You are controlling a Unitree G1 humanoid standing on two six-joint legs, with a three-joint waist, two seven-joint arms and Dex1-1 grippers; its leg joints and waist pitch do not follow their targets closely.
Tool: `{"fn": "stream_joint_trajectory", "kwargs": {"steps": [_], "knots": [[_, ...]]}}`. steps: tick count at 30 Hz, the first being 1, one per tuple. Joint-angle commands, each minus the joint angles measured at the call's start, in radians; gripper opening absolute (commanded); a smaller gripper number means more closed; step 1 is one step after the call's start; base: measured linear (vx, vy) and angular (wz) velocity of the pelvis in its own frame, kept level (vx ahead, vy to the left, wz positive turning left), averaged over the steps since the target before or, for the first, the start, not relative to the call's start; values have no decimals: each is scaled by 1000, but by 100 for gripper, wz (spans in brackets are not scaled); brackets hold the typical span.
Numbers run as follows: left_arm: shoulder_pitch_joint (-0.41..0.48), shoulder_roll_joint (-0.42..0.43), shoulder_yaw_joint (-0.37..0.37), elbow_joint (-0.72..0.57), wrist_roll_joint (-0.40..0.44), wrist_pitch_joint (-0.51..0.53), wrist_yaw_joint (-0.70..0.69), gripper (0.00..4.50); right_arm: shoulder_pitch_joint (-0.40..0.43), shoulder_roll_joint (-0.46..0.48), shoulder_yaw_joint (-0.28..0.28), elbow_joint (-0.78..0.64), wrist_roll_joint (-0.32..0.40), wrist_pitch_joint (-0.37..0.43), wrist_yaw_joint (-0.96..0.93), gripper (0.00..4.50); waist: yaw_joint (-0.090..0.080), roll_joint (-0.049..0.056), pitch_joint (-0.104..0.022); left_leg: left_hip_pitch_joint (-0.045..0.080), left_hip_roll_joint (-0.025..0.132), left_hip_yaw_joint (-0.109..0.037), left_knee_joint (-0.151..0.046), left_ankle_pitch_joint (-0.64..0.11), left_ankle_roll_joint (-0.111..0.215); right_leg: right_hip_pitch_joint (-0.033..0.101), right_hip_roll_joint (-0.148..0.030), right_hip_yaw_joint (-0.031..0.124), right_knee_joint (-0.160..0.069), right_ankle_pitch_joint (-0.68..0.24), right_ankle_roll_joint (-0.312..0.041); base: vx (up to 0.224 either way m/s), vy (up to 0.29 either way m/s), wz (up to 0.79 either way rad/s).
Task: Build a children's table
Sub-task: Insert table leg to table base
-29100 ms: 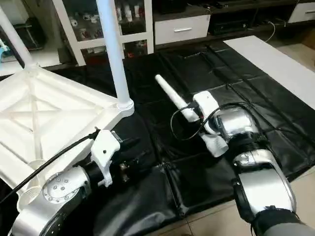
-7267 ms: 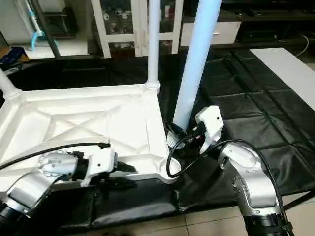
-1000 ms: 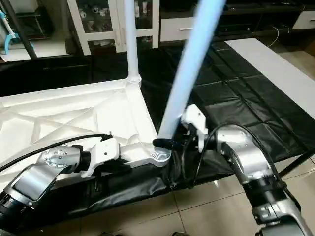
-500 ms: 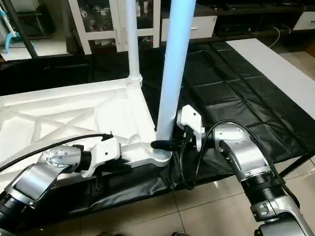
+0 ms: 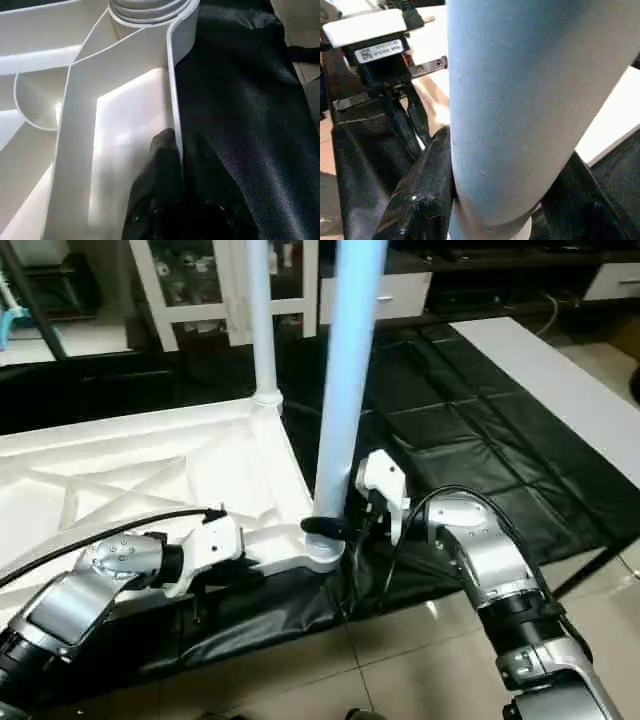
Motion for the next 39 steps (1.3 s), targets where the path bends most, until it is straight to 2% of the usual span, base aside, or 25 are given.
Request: {"fn": "stream_joint_trajectory", "kwargs": {"steps": [1,3,5,7,13,15,17,19,20,21,22,23,24,25,26,27,28,29,30,31,33,35,37,39], "knots": [[3,6,-38,-28,-4,-22,-49,6,76,-49,-2,153,-127,58,-109,187,-14,12,-17,31,82,-56,-107,-739,-49,-14,-45,20,-90,-528,-47,0,0,0],[3,4,-36,-28,-2,-23,-49,6,86,-40,-18,149,-126,55,-117,187,-14,13,-19,28,82,-56,-112,-742,-51,-9,-47,20,-89,-487,-50,0,0,0],[3,3,-35,-27,-1,-24,-48,6,92,-37,-24,144,-123,53,-118,187,-12,11,-19,29,82,-53,-112,-734,-51,-13,-49,24,-90,-471,-55,0,0,0],[3,3,-35,-25,-1,-25,-48,6,97,-36,-21,141,-117,51,-122,187,-9,10,-20,33,80,-47,-106,-710,-46,-19,-51,30,-93,-466,-66,0,0,0],[2,1,-32,-23,1,-23,-43,6,99,-9,-35,150,-101,36,-167,187,-8,10,-19,28,81,-46,-107,-683,-42,-15,-53,32,-91,-459,-78,0,0,0],[5,-3,-24,-24,2,-21,-31,6,96,3,-48,162,-104,29,-202,187,-10,8,-16,31,80,-48,-109,-709,-45,-17,-50,27,-93,-483,-67,0,0,0],[9,-8,-15,-26,-3,-15,-20,6,95,18,-64,171,-105,24,-234,187,-13,11,-13,33,79,-51,-111,-741,-48,-19,-47,19,-98,-521,-48,0,0,0],[18,-21,4,-31,-12,-4,5,6,95,41,-85,189,-114,0,-297,187,-20,17,-5,39,79,-53,-120,-812,-53,-21,-35,-5,-106,-562,-16,0,0,0],[21,-24,9,-33,-15,-1,13,6,96,48,-90,195,-118,-8,-316,187,-22,19,-4,38,81,-54,-128,-833,-54,-15,-29,-16,-104,-551,-10,0,0,0],[26,-34,21,-35,-19,7,32,6,94,61,-98,207,-125,-20,-356,187,-24,30,0,16,91,-47,-167,-892,-57,14,-5,-47,-74,-469,-12,-71,6,-6],[32,-45,34,-37,-23,14,53,6,91,77,-108,219,-134,-33,-404,187,13,50,-5,-58,120,-27,-242,-961,-65,93,4,-49,97,-213,-46,-71,6,-6],[32,-45,34,-37,-23,14,53,6,91,77,-108,219,-134,-33,-404,187,40,36,-14,-71,124,-11,-247,-940,-54,96,0,-33,117,-110,-38,-95,-33,13],[35,-48,38,-38,-23,15,62,6,89,87,-115,223,-136,-37,-430,187,32,4,-19,9,89,23,-199,-768,-83,5,-21,19,42,-322,-38,9,-119,11],[37,-52,42,-39,-20,17,74,6,87,97,-121,225,-138,-43,-454,187,17,-33,-31,55,56,12,-101,-610,-72,-41,-56,47,-41,-541,-26,9,-119,11],[38,-59,49,-38,-18,20,90,6,83,111,-130,228,-138,-47,-486,187,24,-33,-23,30,38,-41,38,-218,25,-39,-166,107,-148,-850,-48,48,-90,-25],[39,-64,54,-38,-16,22,102,6,81,119,-135,230,-137,-50,-507,187,36,-12,-30,-64,52,-79,-8,-19,32,51,-148,93,-81,-701,-78,35,15,-39],[40,-73,62,-39,-19,31,118,6,79,133,-140,229,-138,-53,-537,187,32,8,-33,-43,79,-69,-70,-88,-17,21,-61,43,-47,-395,-115,35,15,-39],[41,-79,67,-39,-20,36,126,6,77,141,-143,228,-139,-55,-554,187,19,0,-30,-33,85,-63,-83,-215,-22,10,-38,35,-37,-334,-125,0,0,0],[42,-85,72,-42,-21,42,137,6,75,150,-143,232,-137,-55,-570,187,12,12,-28,-12,85,-56,-88,-439,-48,-5,-36,39,-36,-364,-147,0,0,0],[42,-92,76,-43,-20,48,146,6,72,156,-142,236,-135,-56,-579,187,5,12,-30,-3,77,-52,-86,-529,-58,-9,-43,45,-47,-417,-148,0,0,0],[44,-112,79,-49,-19,66,169,1,59,176,-139,259,-134,-53,-612,186,-5,8,-25,-9,76,-53,-90,-557,-51,-9,-50,47,-60,-482,-124,0,0,0],[45,-124,77,-51,-15,74,179,0,49,189,-137,274,-133,-55,-630,186,-10,12,-22,-12,77,-58,-94,-573,-52,-7,-53,45,-64,-519,-98,0,0,0],[49,-142,75,-54,-9,84,199,0,33,209,-138,288,-126,-49,-649,186,-16,14,-23,-14,77,-61,-99,-594,-59,-6,-54,41,-67,-513,-84,0,0,0],[53,-154,76,-58,-7,94,218,0,21,219,-134,295,-137,-41,-677,186,-21,15,-26,-11,79,-61,-101,-602,-62,-6,-51,39,-68,-475,-87,0,0,0]]}}
